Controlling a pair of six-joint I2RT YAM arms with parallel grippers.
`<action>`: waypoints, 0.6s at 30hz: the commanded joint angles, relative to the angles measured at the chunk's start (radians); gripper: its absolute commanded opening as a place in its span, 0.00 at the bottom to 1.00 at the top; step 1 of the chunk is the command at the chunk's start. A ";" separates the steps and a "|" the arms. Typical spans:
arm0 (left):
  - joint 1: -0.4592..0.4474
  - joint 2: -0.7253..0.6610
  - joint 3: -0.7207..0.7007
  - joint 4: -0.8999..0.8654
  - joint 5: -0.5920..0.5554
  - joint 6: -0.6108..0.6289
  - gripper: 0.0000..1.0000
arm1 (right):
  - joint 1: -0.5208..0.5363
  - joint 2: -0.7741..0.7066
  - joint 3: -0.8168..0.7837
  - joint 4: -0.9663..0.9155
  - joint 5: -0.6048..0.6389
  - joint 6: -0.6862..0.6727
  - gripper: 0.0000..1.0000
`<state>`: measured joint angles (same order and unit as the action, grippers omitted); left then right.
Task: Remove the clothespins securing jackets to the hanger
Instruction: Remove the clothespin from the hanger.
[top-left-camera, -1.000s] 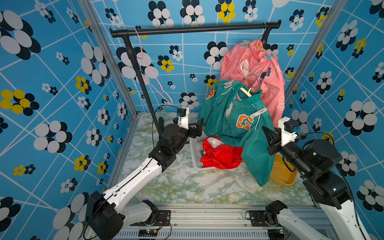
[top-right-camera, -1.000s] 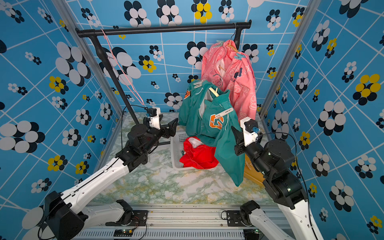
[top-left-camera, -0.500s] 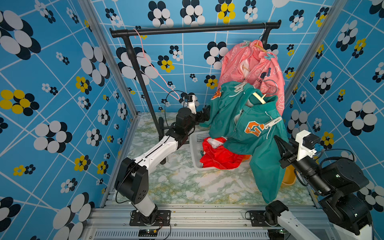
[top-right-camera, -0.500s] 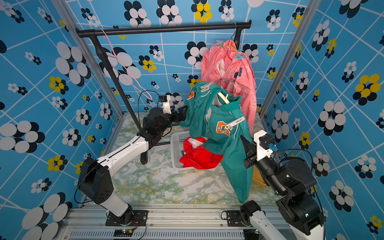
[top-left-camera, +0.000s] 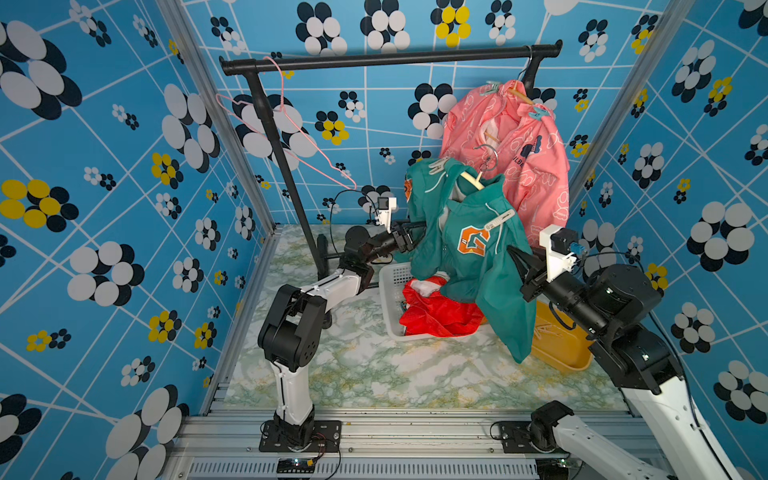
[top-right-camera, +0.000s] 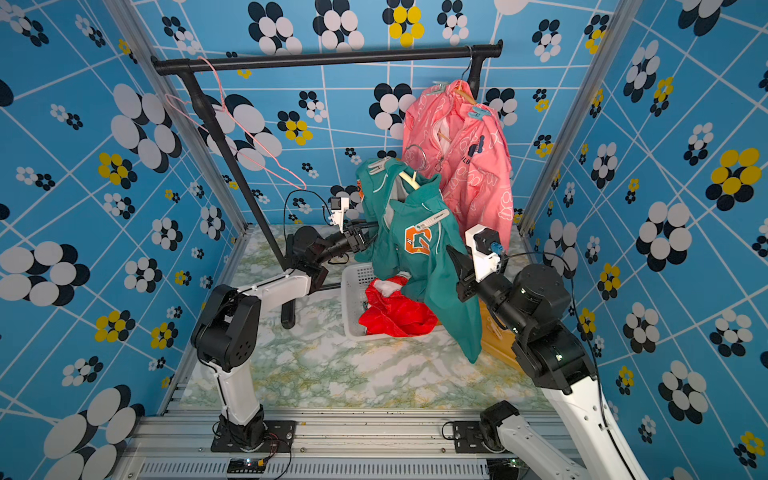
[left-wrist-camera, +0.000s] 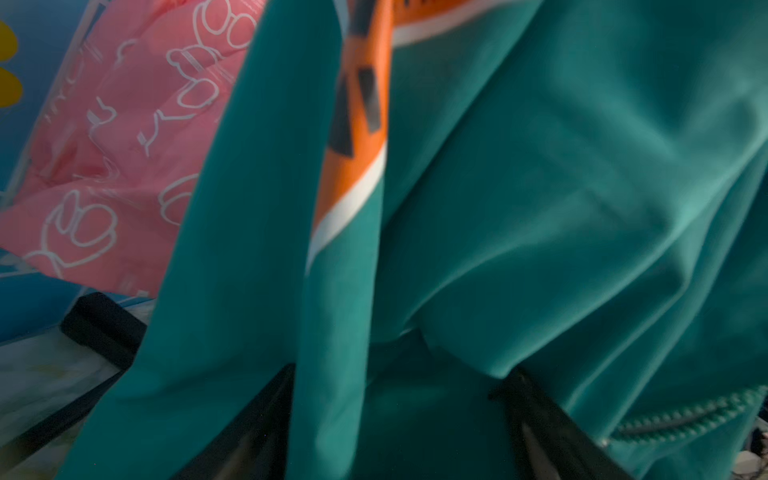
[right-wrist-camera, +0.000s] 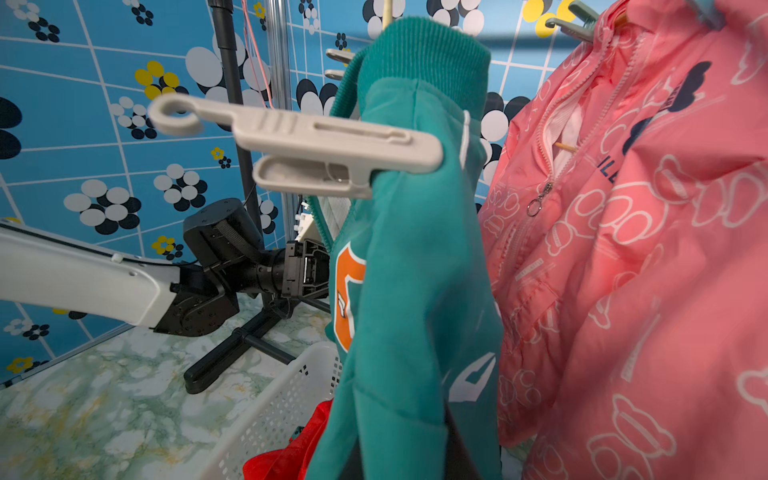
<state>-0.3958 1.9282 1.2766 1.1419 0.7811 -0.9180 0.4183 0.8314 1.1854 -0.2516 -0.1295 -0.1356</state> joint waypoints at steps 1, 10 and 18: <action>0.040 0.005 -0.049 0.233 0.101 -0.169 0.74 | 0.006 0.036 0.010 0.313 -0.055 0.059 0.00; -0.016 -0.297 -0.138 -0.591 -0.164 0.438 0.70 | 0.007 0.182 -0.004 0.442 0.037 0.087 0.00; -0.080 -0.400 -0.160 -0.840 -0.355 0.600 0.69 | 0.010 0.330 0.106 0.496 -0.060 0.116 0.00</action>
<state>-0.4828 1.5379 1.1324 0.4549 0.5316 -0.4194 0.4187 1.1419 1.1896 0.0570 -0.1379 -0.0441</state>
